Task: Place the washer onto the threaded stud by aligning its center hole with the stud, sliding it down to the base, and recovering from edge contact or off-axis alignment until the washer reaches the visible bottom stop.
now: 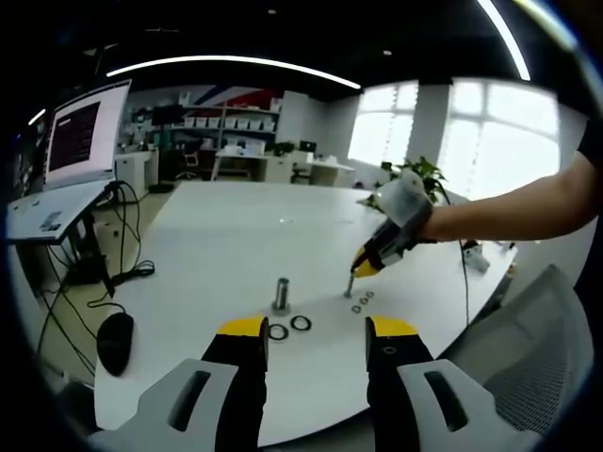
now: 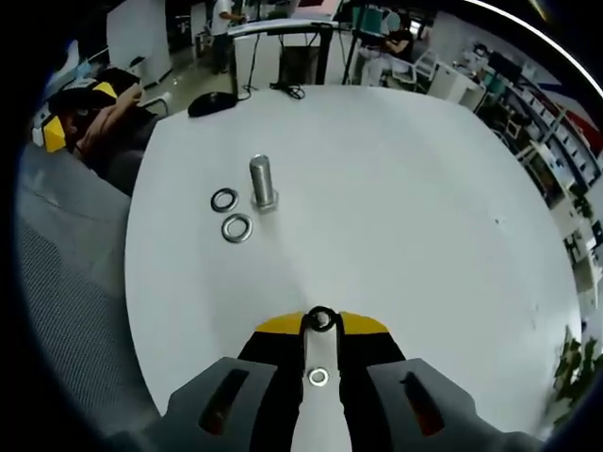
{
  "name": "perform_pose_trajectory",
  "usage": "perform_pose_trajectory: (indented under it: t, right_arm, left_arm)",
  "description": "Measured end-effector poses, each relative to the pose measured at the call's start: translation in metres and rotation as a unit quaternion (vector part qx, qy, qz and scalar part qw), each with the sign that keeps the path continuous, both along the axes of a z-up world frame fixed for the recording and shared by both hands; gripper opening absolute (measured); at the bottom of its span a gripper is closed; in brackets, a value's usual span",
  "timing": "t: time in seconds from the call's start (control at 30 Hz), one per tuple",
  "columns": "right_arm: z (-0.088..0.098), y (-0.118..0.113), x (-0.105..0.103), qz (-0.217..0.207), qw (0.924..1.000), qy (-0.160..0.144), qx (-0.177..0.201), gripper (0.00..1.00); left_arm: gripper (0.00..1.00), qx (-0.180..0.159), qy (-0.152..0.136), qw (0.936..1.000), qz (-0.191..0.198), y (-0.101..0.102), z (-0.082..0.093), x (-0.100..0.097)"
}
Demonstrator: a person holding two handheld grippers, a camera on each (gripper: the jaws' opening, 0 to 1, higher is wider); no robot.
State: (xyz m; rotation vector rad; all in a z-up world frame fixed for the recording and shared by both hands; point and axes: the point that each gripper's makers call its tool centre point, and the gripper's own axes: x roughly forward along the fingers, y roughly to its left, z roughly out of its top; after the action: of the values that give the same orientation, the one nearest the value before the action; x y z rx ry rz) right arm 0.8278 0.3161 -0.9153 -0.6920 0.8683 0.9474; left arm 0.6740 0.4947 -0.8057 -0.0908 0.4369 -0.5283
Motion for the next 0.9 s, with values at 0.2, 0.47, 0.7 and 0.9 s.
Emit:
perform_pose_trajectory:
  t: [0.2,0.47,0.7,0.9]
  right_arm:
    - [-0.002,-0.003,-0.004,-0.001,0.9997,0.019,-0.018,0.13]
    - [-0.017,-0.005,-0.006,0.011,0.9984,0.035,-0.043,0.13]
    - [-0.032,-0.002,-0.005,0.017,0.9973,0.048,-0.053,0.13]
    - [-0.038,0.001,-0.007,0.023,0.9963,0.058,-0.058,0.13]
  left_arm:
    - [0.39,-0.002,0.001,1.0,0.001,0.0,0.0,0.0]
    - [0.39,-0.002,0.002,1.0,-0.001,0.0,-0.001,0.0]
    - [0.39,-0.003,0.006,1.0,0.0,0.0,-0.002,-0.001]
    - [0.39,-0.004,0.007,1.0,-0.001,0.0,-0.002,0.0]
